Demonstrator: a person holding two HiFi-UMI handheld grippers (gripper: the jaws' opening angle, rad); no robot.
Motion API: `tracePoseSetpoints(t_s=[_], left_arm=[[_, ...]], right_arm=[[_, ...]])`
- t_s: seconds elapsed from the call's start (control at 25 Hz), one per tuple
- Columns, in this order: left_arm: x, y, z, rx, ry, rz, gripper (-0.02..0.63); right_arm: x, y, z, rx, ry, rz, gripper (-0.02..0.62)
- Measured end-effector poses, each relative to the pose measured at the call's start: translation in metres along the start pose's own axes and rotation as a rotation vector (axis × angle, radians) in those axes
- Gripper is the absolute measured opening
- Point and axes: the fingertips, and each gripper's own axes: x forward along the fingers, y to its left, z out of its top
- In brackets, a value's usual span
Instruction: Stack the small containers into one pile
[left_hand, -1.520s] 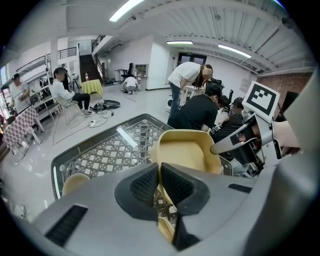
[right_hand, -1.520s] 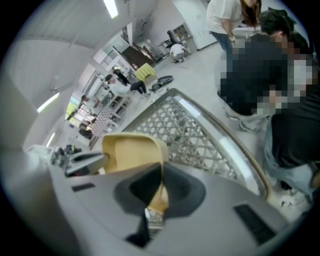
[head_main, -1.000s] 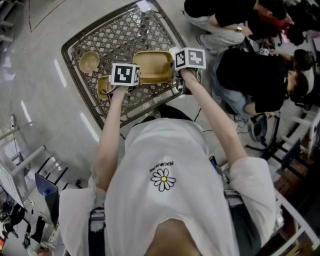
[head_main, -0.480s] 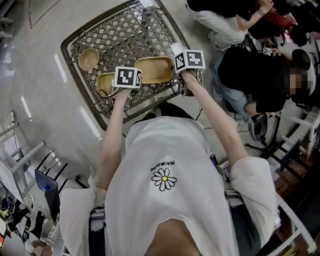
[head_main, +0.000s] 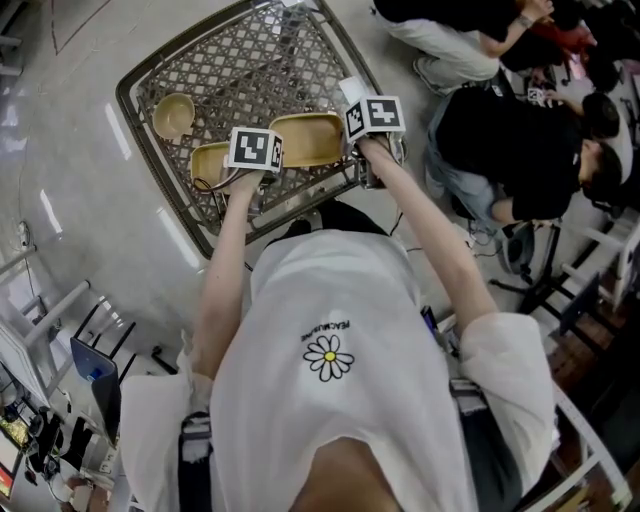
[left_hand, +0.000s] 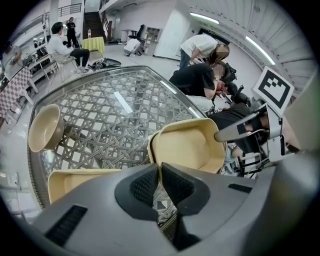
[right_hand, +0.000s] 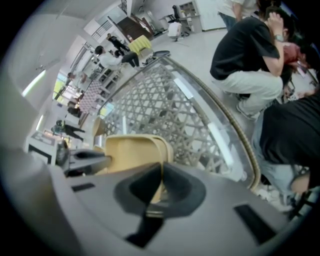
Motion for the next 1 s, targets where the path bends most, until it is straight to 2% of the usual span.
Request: tracePoseSetpoints(t_s=[0.72, 1.0], left_arm=[[0.007, 0.001, 0.002, -0.031, 0.127, -0.064, 0.043], [0.007, 0.001, 0.002, -0.041, 0.11, -0.086, 0.044]], right_arm=[[0.012, -0.007, -0.003, -0.01, 0.105, 0.009, 0.035], [0.013, -0.006, -0.003, -0.021, 0.108, 0.023, 0.037]])
